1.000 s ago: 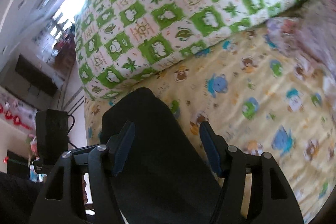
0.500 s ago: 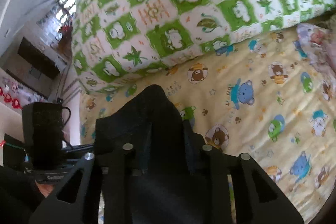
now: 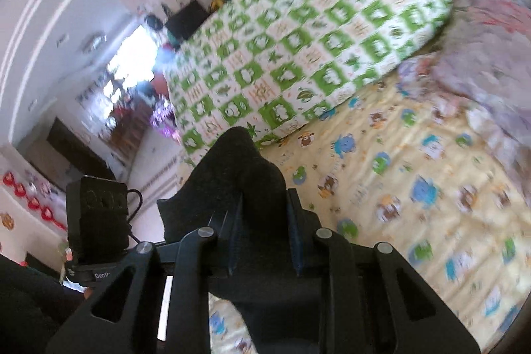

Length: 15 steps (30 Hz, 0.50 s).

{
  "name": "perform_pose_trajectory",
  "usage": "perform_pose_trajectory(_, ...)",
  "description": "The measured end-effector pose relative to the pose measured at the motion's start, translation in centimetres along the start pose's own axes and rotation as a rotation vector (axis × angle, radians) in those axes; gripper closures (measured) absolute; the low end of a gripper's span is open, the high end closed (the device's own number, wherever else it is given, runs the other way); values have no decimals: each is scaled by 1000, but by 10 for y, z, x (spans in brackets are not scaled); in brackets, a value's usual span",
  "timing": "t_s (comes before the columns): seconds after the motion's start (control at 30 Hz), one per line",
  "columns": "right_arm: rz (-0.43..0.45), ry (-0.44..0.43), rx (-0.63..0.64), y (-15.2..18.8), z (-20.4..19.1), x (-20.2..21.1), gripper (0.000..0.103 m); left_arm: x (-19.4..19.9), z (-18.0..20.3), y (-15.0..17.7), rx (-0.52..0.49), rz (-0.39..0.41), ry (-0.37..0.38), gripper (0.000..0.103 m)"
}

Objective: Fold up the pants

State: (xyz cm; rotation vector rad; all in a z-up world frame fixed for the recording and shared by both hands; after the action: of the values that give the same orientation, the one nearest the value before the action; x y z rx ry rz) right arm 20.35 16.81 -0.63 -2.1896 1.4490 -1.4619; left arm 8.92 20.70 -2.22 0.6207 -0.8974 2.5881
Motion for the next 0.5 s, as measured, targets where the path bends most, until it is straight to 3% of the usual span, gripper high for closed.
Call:
perform_pose_trajectory(0.23,126,30,-99,33,27,67,77,-20,67,43,-135,-70,37,86)
perform_pose_trajectory(0.5,233,34,-205,75,53,119,77,-38,104,81,-216,-144,55,86)
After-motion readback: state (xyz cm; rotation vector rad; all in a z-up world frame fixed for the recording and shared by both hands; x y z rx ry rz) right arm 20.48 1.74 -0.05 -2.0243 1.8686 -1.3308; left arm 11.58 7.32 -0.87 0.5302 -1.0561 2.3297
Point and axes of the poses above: each gripper's, at about its wrist camera, not at the fingertips, and x roughly against the way its jaws point, z to its right, y to its underside, the point moved 9 cm from there along -x, roughly the way its jaws point, and after that the axes turned 2 degrees about -z, right-handed, at the moved point
